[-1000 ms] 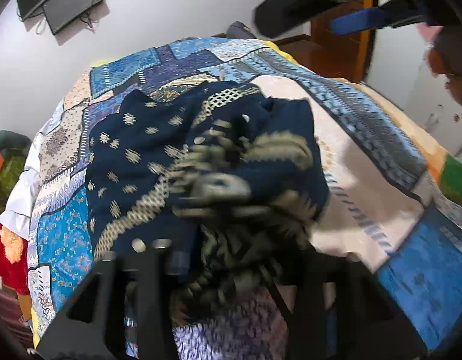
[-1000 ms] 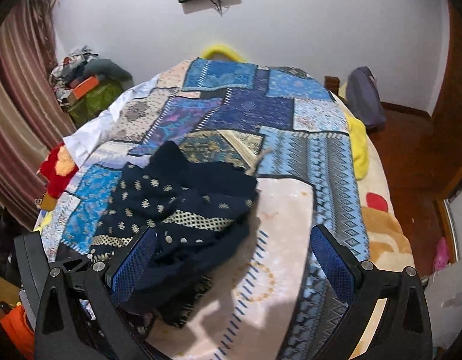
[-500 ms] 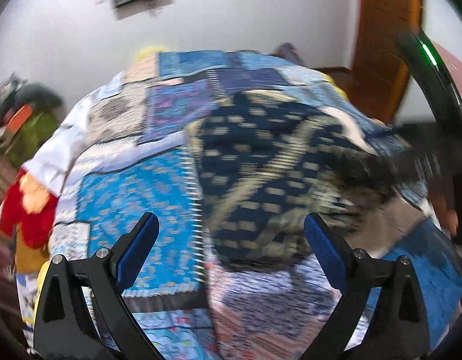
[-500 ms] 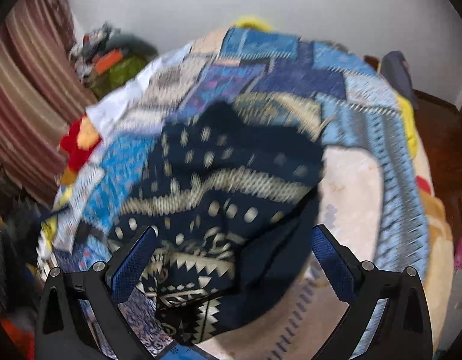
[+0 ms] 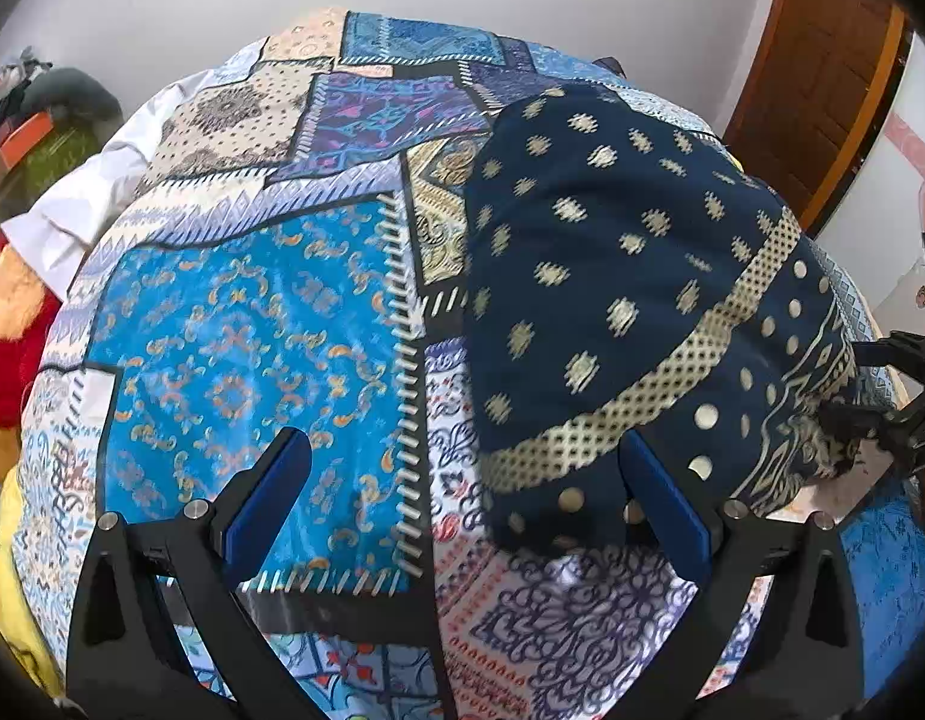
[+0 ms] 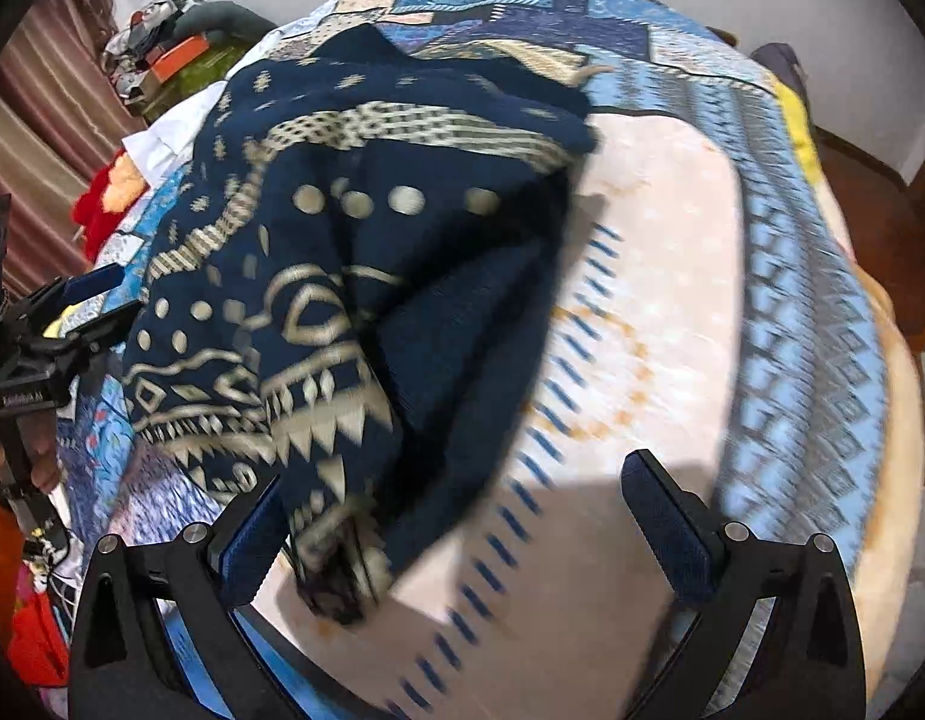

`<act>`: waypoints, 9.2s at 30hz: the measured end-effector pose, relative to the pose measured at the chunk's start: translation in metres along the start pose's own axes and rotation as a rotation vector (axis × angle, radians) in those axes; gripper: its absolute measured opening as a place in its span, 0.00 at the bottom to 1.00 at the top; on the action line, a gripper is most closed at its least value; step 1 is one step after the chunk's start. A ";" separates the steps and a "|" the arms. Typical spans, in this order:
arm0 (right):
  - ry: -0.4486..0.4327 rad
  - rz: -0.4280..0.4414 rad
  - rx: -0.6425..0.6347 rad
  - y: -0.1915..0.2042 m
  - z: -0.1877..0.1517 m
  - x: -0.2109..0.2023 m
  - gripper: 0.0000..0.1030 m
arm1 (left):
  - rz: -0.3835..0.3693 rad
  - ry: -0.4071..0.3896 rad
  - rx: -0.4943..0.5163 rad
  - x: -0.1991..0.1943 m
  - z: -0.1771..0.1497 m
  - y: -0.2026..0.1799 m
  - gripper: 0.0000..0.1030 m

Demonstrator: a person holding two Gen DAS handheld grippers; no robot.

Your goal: Fold large clothes

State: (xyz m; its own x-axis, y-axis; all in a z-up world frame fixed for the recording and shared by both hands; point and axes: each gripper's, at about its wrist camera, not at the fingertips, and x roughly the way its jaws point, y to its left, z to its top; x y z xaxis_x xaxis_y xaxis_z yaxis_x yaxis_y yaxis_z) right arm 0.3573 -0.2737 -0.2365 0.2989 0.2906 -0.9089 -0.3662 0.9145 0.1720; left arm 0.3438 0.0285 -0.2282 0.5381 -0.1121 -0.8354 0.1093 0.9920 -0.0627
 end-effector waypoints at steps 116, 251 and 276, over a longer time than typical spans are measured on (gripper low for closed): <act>0.192 0.466 0.003 0.246 0.078 0.090 0.37 | -0.331 0.143 -0.524 -0.028 -0.087 0.166 0.72; -0.879 0.024 -0.153 0.276 -0.153 -0.311 1.00 | 0.242 -0.756 -0.186 -0.388 -0.175 -0.027 1.00; -0.869 0.033 -0.138 0.273 -0.156 -0.313 1.00 | 0.224 -0.750 -0.151 -0.387 -0.172 -0.033 1.00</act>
State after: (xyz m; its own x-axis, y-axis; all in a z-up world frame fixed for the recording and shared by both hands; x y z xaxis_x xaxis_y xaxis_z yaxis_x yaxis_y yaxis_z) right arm 0.0265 -0.1595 0.0361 0.8306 0.4789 -0.2840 -0.4729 0.8761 0.0943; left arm -0.0117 0.0485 0.0029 0.9588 0.1356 -0.2496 -0.1538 0.9866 -0.0548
